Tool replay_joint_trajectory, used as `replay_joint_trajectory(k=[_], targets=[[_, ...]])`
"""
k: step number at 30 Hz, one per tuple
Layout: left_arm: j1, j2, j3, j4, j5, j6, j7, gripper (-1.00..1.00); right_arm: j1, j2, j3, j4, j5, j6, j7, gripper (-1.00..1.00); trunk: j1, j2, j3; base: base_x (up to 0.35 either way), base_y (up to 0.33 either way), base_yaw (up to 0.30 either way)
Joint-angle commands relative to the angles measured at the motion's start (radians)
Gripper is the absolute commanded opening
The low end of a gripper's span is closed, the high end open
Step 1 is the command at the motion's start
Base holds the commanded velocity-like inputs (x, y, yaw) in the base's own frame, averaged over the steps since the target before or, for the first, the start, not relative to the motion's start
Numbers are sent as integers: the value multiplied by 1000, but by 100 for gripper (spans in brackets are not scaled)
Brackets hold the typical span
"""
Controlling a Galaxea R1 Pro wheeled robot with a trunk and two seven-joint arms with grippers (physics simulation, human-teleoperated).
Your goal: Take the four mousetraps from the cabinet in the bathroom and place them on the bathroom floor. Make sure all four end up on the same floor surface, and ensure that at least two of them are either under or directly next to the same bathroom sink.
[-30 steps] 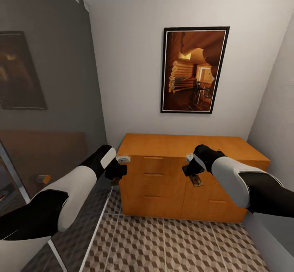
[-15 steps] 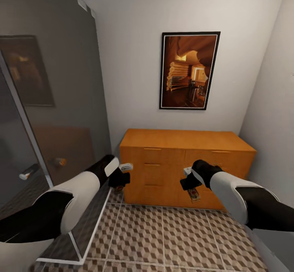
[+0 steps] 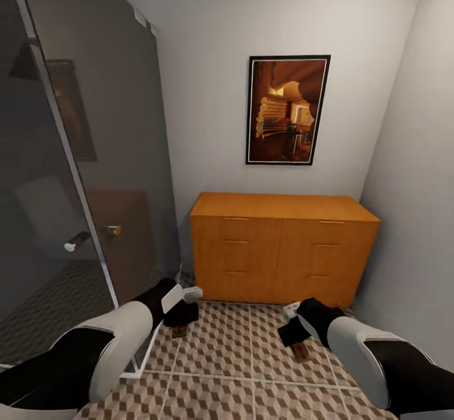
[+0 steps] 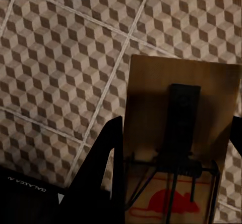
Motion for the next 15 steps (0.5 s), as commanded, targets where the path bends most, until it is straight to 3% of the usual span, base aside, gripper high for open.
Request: replay_joint_trajectory(k=[1,5,9,15], targets=[[2,0,-8,5,7,-4,1,-100,3,0,-2,1,8,-1,5,-100,-1,-1,-1,-345,81,0],[10,-1,-8,49,7,-77,-28,-100,15,-2,-2,1,8,-7,6,-100,-1,-1,-1,-345,83,0],[23,-1,-8,64,2,-105,-52,-100,18,-2,-2,1,8,-8,5,-100,-1,-1,-1,-345,85,0],[102,3,-8,69,-39,-179,-60,-100,19,1,-2,17,10,-9,4,-100,-1,-1,-1,-342,100,0]])
